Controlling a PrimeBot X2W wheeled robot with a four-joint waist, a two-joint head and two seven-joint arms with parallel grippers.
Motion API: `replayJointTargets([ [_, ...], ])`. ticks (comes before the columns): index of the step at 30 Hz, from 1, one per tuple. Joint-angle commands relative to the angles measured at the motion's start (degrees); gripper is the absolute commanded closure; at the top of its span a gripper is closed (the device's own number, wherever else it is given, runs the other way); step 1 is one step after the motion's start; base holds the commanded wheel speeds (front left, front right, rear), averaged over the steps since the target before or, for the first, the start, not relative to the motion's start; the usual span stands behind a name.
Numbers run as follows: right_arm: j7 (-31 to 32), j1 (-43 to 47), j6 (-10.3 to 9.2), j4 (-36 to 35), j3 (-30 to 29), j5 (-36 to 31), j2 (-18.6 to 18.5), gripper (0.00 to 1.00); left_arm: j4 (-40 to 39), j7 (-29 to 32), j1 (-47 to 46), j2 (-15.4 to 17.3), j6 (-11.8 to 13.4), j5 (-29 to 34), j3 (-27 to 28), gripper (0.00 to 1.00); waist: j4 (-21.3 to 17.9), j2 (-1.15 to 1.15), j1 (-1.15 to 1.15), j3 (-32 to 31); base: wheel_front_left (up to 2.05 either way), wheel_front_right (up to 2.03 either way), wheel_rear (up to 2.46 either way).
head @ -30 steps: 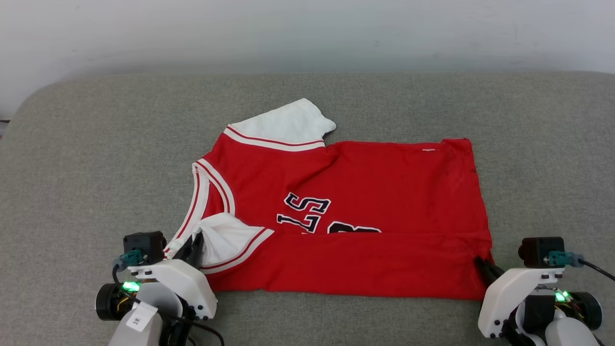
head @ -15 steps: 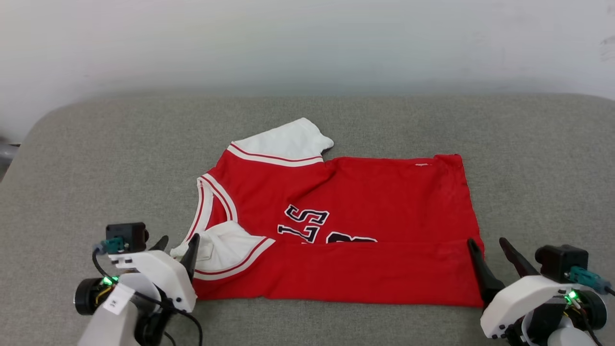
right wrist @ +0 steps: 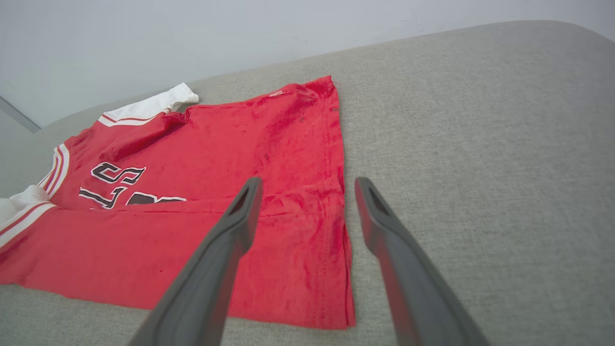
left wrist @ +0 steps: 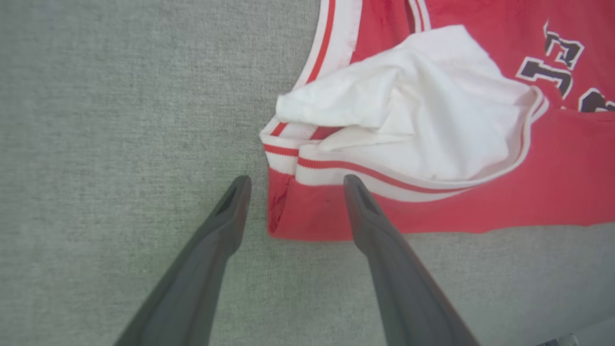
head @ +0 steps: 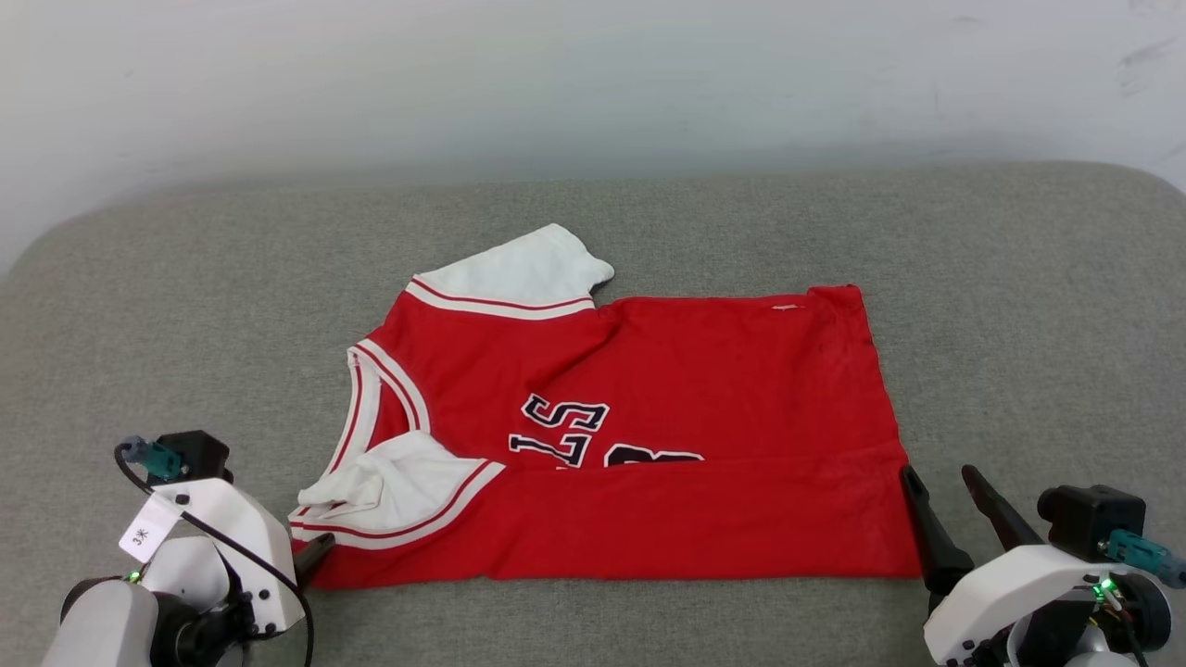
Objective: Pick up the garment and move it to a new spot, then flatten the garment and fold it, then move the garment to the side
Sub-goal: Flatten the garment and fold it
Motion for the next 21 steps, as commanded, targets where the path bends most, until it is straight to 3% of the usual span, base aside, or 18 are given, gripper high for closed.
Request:
replayJointTargets([
  [1,0.0,0.7,-0.04,-0.4,-0.1,0.4,0.3,0.00,-0.2,0.8,0.7,0.3,0.5,-0.2,0.0,0.00,-0.4,0.00,0.00,0.5,0.00,0.00,0.00],
  [5,0.6,0.0,-0.04,-0.8,0.1,0.7,0.8,0.00,-0.3,4.6,2.3,0.1,1.6,-1.5,-0.2,0.00,-1.3,0.00,0.00,1.6,0.00,0.00,0.00],
  [15,2.8,-1.0,-0.05,-2.1,-2.9,0.8,0.8,0.00,-2.4,6.7,1.4,0.4,1.8,0.0,-2.9,0.00,-2.0,0.00,0.00,2.0,0.00,0.00,0.00],
  [16,3.0,-1.0,-0.05,-2.4,-3.1,0.8,0.9,0.00,-2.3,6.9,1.6,0.4,2.0,0.1,-3.1,0.20,-2.0,0.00,0.00,2.0,0.00,0.00,0.00],
  [17,3.2,-1.0,-0.05,-2.7,-3.3,0.7,0.8,0.00,-2.2,7.0,1.7,0.3,2.0,0.1,-3.2,0.51,-2.0,0.00,0.00,1.9,0.00,0.00,0.00],
  [19,3.6,-0.9,-0.05,-3.2,-3.5,0.5,0.9,0.00,-2.0,6.9,1.8,0.1,2.1,0.2,-3.5,0.76,-2.0,0.00,0.00,1.8,0.00,0.00,0.00],
  [20,3.8,-0.9,-0.05,-3.5,-3.6,0.5,0.9,0.00,-1.9,6.8,1.8,0.1,2.1,0.1,-3.6,1.00,-2.0,0.00,0.00,1.8,0.00,0.00,0.00],
  [21,3.9,-0.7,-0.05,-3.7,-3.7,0.6,1.0,0.00,-1.6,6.8,1.8,0.0,2.2,0.1,-3.7,1.00,-1.9,0.00,0.00,1.8,0.00,0.00,0.00],
])
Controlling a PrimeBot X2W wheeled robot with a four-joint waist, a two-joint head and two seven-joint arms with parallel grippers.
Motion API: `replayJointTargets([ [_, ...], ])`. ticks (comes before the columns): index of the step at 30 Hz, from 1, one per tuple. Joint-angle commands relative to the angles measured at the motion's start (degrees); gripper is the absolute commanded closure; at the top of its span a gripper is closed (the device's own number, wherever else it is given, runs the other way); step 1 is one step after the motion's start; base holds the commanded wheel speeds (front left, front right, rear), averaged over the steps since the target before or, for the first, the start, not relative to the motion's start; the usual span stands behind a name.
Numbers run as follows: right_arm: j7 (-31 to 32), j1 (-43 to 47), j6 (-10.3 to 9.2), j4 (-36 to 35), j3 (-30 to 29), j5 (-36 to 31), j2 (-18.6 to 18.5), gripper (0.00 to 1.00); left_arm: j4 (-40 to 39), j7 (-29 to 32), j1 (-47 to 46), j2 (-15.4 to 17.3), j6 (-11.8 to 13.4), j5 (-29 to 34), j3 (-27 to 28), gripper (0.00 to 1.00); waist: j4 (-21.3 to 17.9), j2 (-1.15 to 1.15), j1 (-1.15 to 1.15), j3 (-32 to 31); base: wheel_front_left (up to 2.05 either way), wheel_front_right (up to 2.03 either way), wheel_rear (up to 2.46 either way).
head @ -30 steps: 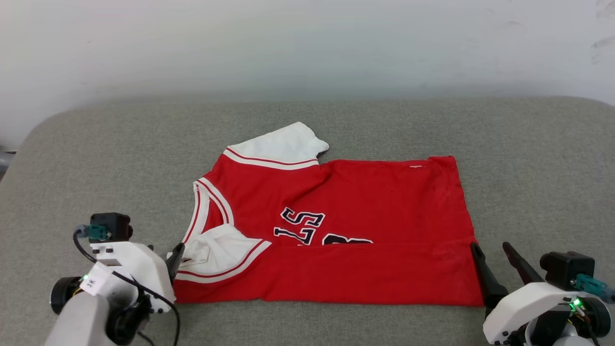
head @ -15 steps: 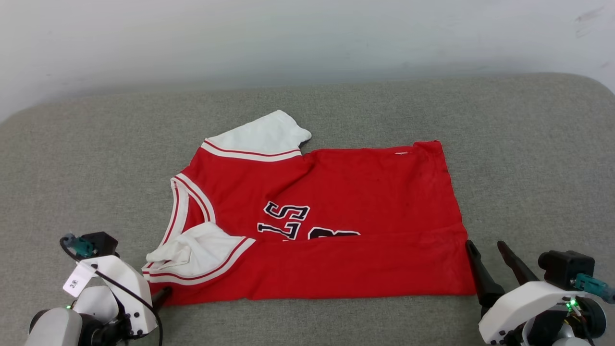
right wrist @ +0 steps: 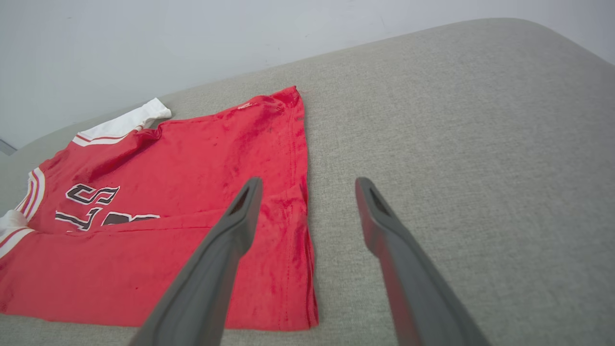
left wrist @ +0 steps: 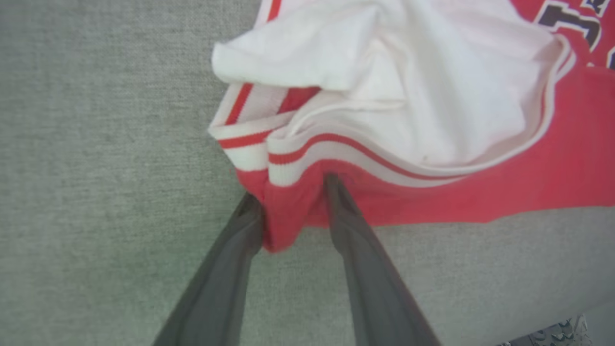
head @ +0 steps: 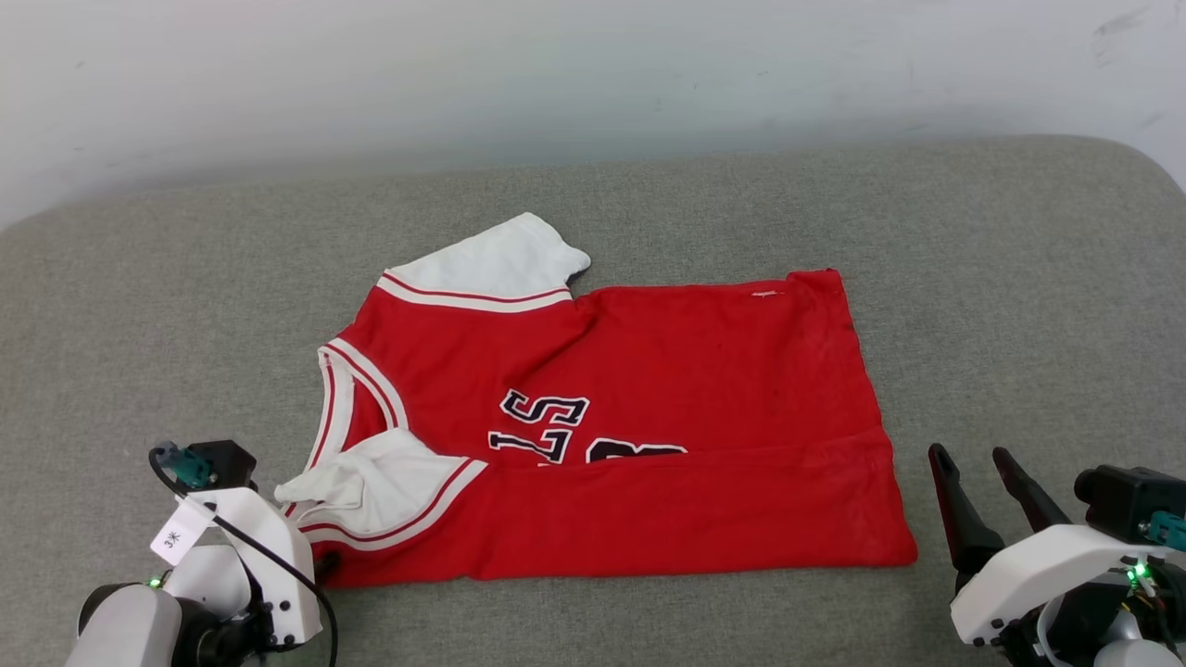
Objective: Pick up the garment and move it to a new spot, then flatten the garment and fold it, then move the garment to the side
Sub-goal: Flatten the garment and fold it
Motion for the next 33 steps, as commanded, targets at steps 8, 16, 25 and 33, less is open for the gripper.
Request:
replayJointTargets([
  [8,2.1,0.8,-0.05,-1.4,-1.2,0.9,0.3,0.00,0.6,-2.9,0.4,-0.4,-0.1,0.7,-0.4,1.00,0.6,0.00,0.00,-0.7,0.00,0.00,0.00],
  [16,15.3,0.6,-0.05,0.1,-5.7,2.5,-2.7,0.00,-5.1,-8.6,2.4,-0.2,1.2,2.5,0.2,1.00,1.9,0.00,0.00,-2.3,0.00,0.00,0.00],
  [25,33.9,-3.9,-0.05,2.2,-2.1,1.9,-5.6,0.00,-12.1,-8.9,4.0,-1.2,1.9,2.9,-1.2,1.00,4.8,0.00,0.00,-0.8,0.00,0.00,0.00],
  [33,36.7,-8.9,-0.05,12.0,2.0,3.0,-5.5,0.00,-13.2,-9.7,1.6,-2.0,1.4,3.1,-2.4,1.00,6.7,0.00,0.00,2.2,0.00,0.00,0.00],
])
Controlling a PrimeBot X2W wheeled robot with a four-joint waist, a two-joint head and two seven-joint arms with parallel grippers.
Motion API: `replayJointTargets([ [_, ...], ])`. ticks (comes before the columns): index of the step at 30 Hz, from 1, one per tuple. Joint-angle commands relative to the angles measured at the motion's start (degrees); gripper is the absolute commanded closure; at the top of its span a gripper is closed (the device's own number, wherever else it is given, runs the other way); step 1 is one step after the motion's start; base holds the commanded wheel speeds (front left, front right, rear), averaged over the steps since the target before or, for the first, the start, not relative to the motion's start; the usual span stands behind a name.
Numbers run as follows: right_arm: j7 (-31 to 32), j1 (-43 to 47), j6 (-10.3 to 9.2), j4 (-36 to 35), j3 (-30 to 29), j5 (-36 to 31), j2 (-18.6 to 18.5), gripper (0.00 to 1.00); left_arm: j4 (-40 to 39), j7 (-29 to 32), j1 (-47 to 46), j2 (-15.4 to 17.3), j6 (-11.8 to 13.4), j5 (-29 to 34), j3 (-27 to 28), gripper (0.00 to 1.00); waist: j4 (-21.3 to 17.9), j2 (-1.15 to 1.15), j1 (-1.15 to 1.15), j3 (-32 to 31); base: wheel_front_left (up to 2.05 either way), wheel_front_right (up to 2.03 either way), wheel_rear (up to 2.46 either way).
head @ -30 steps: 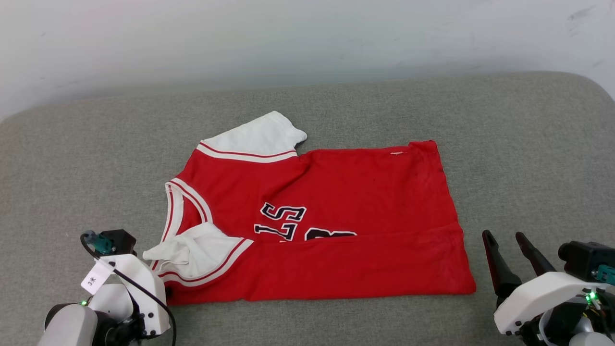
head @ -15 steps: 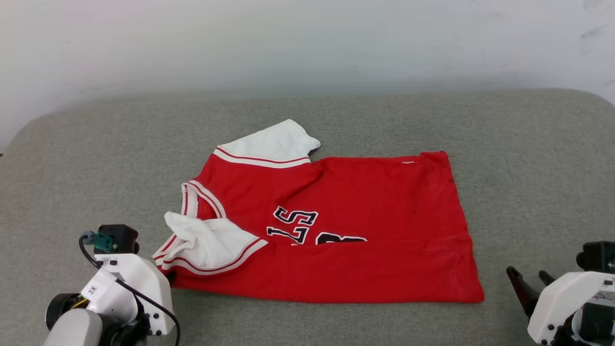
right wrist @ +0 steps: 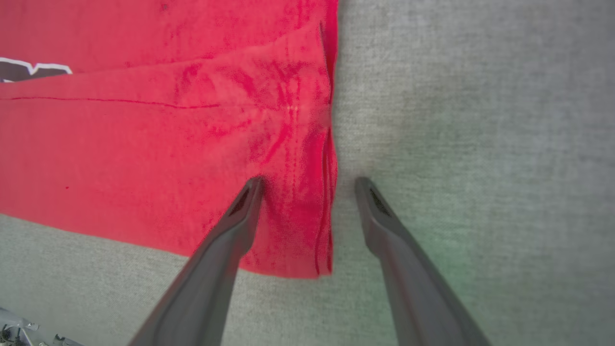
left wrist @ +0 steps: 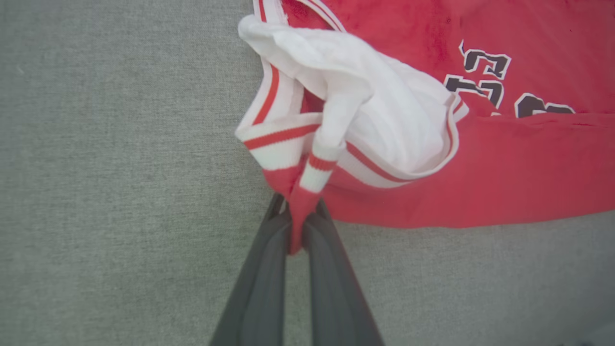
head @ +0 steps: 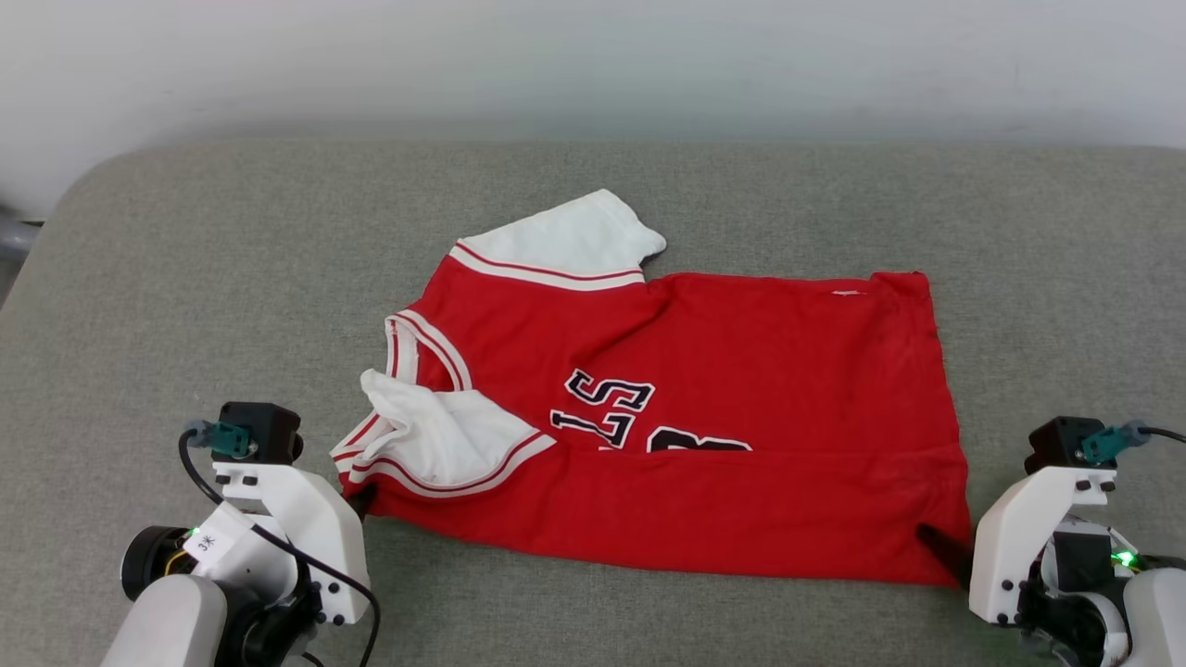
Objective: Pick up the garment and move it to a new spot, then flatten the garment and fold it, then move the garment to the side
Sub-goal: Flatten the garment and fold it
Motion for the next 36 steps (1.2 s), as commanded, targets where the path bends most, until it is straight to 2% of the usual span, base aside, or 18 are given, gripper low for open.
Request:
replayJointTargets([
  [1,0.6,-0.5,-0.04,2.4,1.3,0.7,0.4,0.00,0.1,-0.4,-0.6,-0.3,-0.1,0.0,-0.3,1.00,0.6,0.00,0.00,0.7,0.00,0.00,0.00],
  [2,0.9,-0.4,-0.03,3.8,1.9,1.2,0.8,0.00,0.2,-0.6,-0.7,-0.4,-0.2,-0.1,-0.3,1.00,0.7,0.00,0.00,0.8,0.00,0.00,0.00],
  [3,1.3,-0.5,0.01,5.0,2.5,1.4,1.1,0.14,0.4,-0.7,-0.9,-0.4,-0.3,-0.2,-0.3,1.00,0.8,0.00,0.00,0.9,0.00,0.00,0.00],
  [4,1.5,-0.7,0.05,5.9,2.9,1.8,1.4,0.60,0.6,-0.8,-0.9,-0.4,-0.3,-0.2,-0.3,1.00,0.8,0.00,0.00,1.0,0.00,0.00,0.00],
  [5,1.4,-0.8,0.05,6.6,3.2,2.1,1.6,0.87,0.7,-0.9,-0.9,-0.3,-0.2,-0.2,-0.2,1.00,0.8,0.00,0.00,1.1,0.00,0.00,0.00],
  [6,1.3,-1.0,0.05,7.0,3.4,2.2,1.6,1.00,0.9,-1.0,-0.9,-0.3,-0.2,-0.2,-0.2,1.00,0.8,0.00,0.00,1.1,0.00,0.00,0.00],
  [13,-2.1,-2.0,-0.04,3.9,2.5,3.1,-0.7,1.00,1.4,-2.0,0.8,0.2,0.5,-0.5,0.5,1.00,-0.1,0.00,0.00,-0.9,0.00,0.00,0.00],
  [20,-3.2,2.2,-0.05,-2.9,0.1,2.9,-1.4,1.00,-1.2,-1.9,6.1,0.8,2.1,-1.1,1.5,1.00,-0.7,0.00,0.00,-4.2,0.00,0.00,0.00],
  [24,-0.8,9.8,-0.05,-9.9,-3.3,1.5,1.1,1.00,-3.1,-0.1,12.0,0.7,3.7,-2.6,1.9,1.00,-1.1,0.00,0.00,-5.7,0.00,0.00,0.00],
  [29,1.1,14.6,-0.06,-12.6,-5.7,0.6,3.2,1.00,-2.5,0.7,14.7,-0.3,4.5,-4.0,1.9,1.00,-1.6,0.00,0.00,-5.8,0.00,0.00,0.00],
  [32,1.7,16.6,-0.05,-12.9,-5.7,0.6,4.3,1.00,-0.9,0.1,15.2,-1.1,4.2,-5.0,1.9,1.00,-2.0,0.00,0.00,-5.6,0.00,0.00,0.00],
  [33,1.3,17.1,-0.05,-12.5,-5.5,0.6,4.5,0.65,-0.2,-0.4,15.0,-1.5,4.1,-5.1,2.0,1.00,-2.1,0.00,0.00,-5.5,0.00,0.00,0.00],
  [34,0.4,17.3,-0.05,-12.3,-5.3,0.4,4.6,0.00,0.5,-0.7,14.7,-1.8,4.0,-5.2,1.8,0.73,-2.1,0.00,0.00,-5.5,0.00,0.00,0.00],
  [35,-1.0,17.3,-0.05,-12.3,-5.1,0.7,4.8,0.00,1.2,-1.1,14.4,-2.0,3.9,-5.3,1.7,0.11,-2.1,0.00,0.00,-5.6,0.00,0.00,0.00],
  [36,-2.8,17.2,-0.05,-12.4,-4.8,1.0,4.9,0.00,1.6,-1.8,13.8,-2.1,3.7,-5.1,1.7,0.00,-2.1,0.00,0.00,-5.6,0.00,0.00,0.00],
])
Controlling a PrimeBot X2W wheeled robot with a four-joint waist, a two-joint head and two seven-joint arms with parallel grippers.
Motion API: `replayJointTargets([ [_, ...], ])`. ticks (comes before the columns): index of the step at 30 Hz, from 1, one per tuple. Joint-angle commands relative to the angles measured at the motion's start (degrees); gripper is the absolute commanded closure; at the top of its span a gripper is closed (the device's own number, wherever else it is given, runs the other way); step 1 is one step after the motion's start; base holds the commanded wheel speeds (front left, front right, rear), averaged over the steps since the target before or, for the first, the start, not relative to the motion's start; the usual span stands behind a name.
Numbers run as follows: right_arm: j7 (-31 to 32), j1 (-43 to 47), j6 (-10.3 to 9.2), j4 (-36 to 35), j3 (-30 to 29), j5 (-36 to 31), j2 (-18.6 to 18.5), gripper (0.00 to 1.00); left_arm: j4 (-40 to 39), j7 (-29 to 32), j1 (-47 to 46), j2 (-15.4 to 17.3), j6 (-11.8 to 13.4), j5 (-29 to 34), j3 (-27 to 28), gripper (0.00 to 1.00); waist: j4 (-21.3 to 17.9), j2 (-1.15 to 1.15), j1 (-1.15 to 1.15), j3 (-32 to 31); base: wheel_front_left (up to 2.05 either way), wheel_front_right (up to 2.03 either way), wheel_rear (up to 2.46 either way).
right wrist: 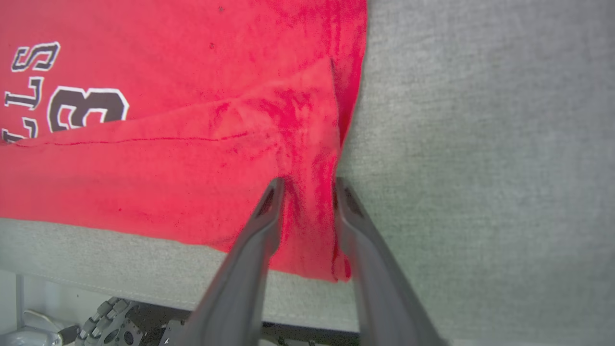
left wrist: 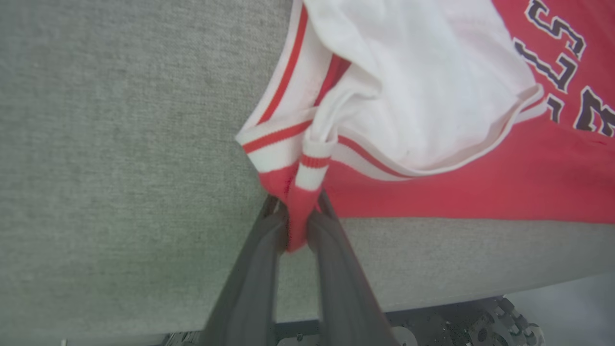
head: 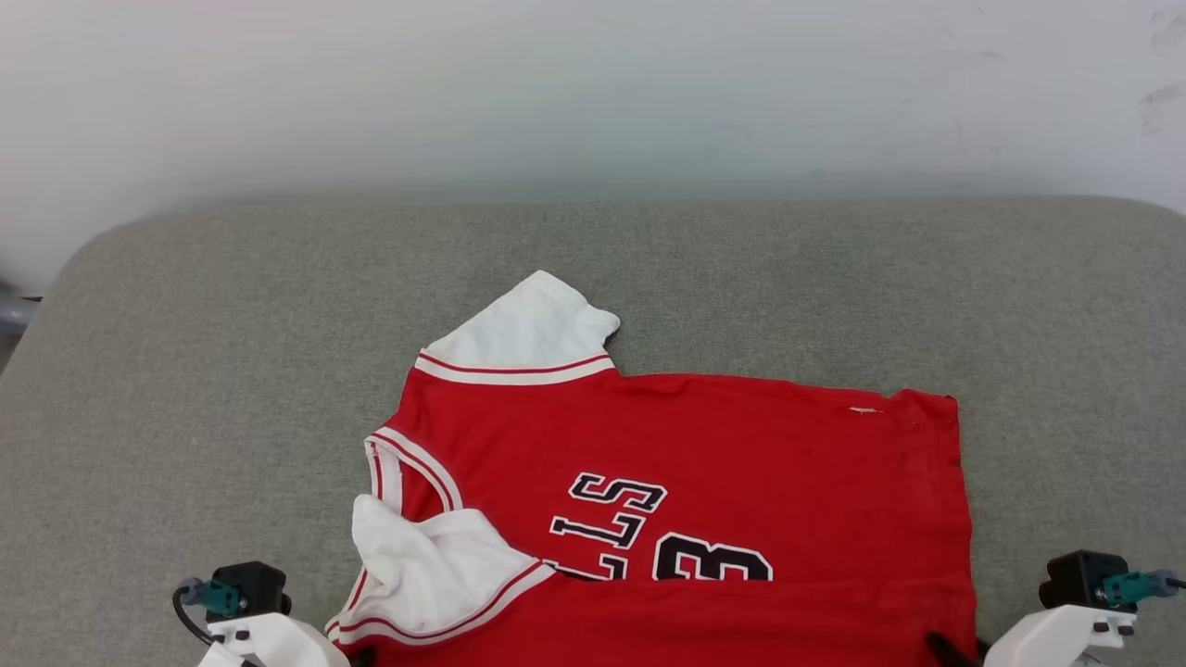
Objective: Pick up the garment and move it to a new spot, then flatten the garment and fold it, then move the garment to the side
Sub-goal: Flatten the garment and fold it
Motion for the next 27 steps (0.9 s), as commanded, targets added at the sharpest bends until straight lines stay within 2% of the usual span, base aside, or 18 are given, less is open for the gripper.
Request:
replayJointTargets([
  [1,-1.7,-0.1,-0.05,-0.3,0.5,-0.2,0.2,0.00,0.2,-0.7,-0.9,0.1,-0.3,0.4,0.0,0.00,0.0,0.00,0.00,-0.1,0.00,0.00,0.00],
  [8,-22.3,-1.4,-0.05,-1.9,3.2,-0.2,-2.0,0.00,-0.4,-7.0,-3.7,0.5,-1.1,3.4,-0.2,0.00,-0.3,0.00,0.00,-2.3,0.00,0.00,0.00],
  [13,-31.8,-1.9,-0.05,-3.4,3.5,-2.7,-2.5,0.00,-2.5,-13.8,-7.4,-0.4,-1.6,6.3,-0.8,0.00,-0.6,0.00,0.00,-2.8,0.00,0.00,0.00],
  [19,-35.2,-3.4,-0.05,-7.5,3.7,-4.9,-1.9,0.00,-1.6,-21.1,-14.8,-1.2,-2.7,9.3,-1.5,0.00,-2.4,0.00,0.00,0.4,0.00,0.00,0.00],
  [27,-35.0,-8.1,-0.05,-10.9,3.8,-6.4,-0.2,0.00,4.7,-23.8,-30.2,-0.7,-4.5,10.9,-1.8,0.00,-6.3,0.00,0.00,8.3,0.00,0.00,0.00],
])
